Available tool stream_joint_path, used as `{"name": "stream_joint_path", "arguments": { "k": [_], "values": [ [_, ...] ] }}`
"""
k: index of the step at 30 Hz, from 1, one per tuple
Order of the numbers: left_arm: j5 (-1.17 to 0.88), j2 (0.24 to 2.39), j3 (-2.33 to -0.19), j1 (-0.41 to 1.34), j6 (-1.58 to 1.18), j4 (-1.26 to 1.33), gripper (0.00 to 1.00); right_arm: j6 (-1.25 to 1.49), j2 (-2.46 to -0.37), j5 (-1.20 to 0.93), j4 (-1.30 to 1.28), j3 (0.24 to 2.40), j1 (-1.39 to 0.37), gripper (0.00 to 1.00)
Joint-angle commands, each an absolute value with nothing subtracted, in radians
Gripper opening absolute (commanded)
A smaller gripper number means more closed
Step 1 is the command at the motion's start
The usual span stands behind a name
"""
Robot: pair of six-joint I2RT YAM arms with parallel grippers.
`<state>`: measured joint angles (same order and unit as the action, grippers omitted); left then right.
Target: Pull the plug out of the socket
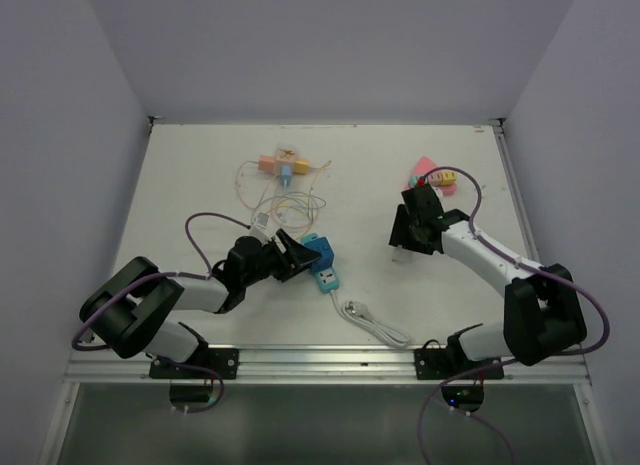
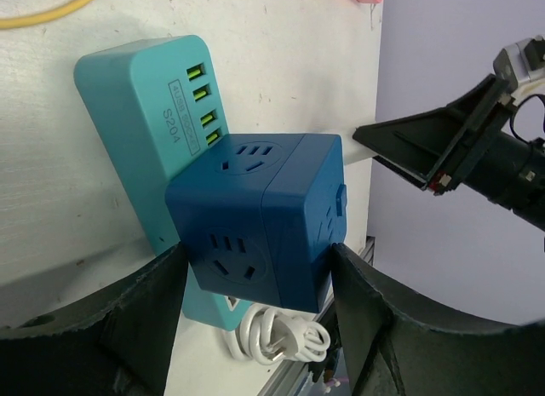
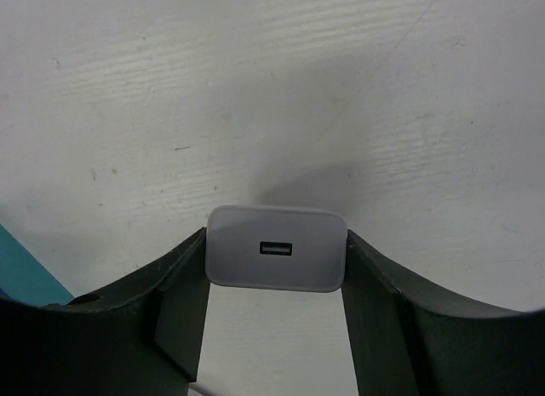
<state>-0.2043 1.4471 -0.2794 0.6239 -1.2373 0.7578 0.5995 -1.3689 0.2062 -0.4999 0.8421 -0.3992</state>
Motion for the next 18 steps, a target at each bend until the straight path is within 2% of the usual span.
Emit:
{"name": "stream_joint_path", "arguments": {
  "k": [1,4,7,8,16,18],
  "values": [
    [-0.138,1.471,-0.23,0.621,-1.157,0.546,0.69,0.546,-1.423,0.109,-0.494,0.922,-0.339,0.2],
    [-0.14,1.47,-0.229,0.62,-1.157,0.548,0.73,0.529,-1.471,0.098,-0.494,0.951,-0.293,0.37],
    [-0.14,1.466,-0.224,0.621,-1.158,0.551,0.78,0.514,-1.499,0.11,-0.495,0.977,-0.278,0.49],
    [-0.14,1.465,-0.224,0.621,-1.16,0.551,0.79,0.514,-1.503,0.112,-0.495,0.983,-0.275,0.57],
    [-0.16,1.462,-0.221,0.621,-1.173,0.577,0.85,0.482,-1.428,0.103,-0.48,1.0,-0.273,0.89],
    [-0.166,1.46,-0.219,0.621,-1.175,0.58,0.85,0.463,-1.381,0.089,-0.473,1.0,-0.273,0.92]
  ]
}}
